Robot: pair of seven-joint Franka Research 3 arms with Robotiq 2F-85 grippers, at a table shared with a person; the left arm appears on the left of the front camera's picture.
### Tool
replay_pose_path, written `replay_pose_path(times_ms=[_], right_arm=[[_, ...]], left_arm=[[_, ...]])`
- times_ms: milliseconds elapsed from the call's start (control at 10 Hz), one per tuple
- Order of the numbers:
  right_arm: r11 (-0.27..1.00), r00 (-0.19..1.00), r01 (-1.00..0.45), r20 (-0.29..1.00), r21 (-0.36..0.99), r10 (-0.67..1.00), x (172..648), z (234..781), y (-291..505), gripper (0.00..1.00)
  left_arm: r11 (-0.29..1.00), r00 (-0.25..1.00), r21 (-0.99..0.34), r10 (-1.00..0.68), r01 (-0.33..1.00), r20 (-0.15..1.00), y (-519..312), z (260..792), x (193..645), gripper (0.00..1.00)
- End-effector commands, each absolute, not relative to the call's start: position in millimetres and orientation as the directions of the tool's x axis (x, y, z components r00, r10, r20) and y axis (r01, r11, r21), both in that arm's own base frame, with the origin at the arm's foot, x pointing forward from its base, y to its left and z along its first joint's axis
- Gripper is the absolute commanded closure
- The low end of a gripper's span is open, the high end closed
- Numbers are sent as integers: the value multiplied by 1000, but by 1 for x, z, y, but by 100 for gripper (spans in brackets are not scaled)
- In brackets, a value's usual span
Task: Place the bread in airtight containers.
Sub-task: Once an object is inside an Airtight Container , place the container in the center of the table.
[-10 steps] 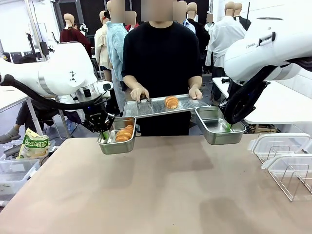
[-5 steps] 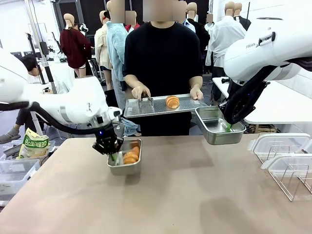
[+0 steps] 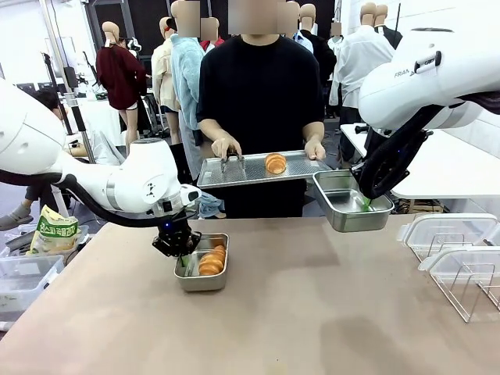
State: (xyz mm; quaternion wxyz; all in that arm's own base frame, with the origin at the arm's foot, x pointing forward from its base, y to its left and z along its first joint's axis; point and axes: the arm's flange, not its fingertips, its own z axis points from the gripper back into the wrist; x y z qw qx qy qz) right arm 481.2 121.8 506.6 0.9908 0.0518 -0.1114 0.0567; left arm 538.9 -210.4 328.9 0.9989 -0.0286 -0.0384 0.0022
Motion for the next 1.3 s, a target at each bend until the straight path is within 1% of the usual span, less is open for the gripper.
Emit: replay_pose_path(times_ms=[0,300,500,800,900,1200], right_arm=[[988,968,-121,229,92,97,482,508,122,100],[988,968,-121,229,92,97,482,508,122,100],[988,968,-121,229,92,97,482,508,122,100],[988,968,-121,229,92,97,482,508,122,100],[988,968,-121,229,92,97,482,508,122,100],[988,968,-121,229,92,97,482,508,122,100]], left_arm=[[999,992,-7,35,-34,119,-217,336,538,100],[999,998,-20,29,-28,55,-215,330,542,100],[999,1000,-40,28,-28,13,-212,328,544,62],[999,999,-22,49,-49,1,-207,330,545,3],[999,999,-2,49,-49,3,-207,333,543,0],[998,998,-3,56,-56,-9,-208,335,542,0]])
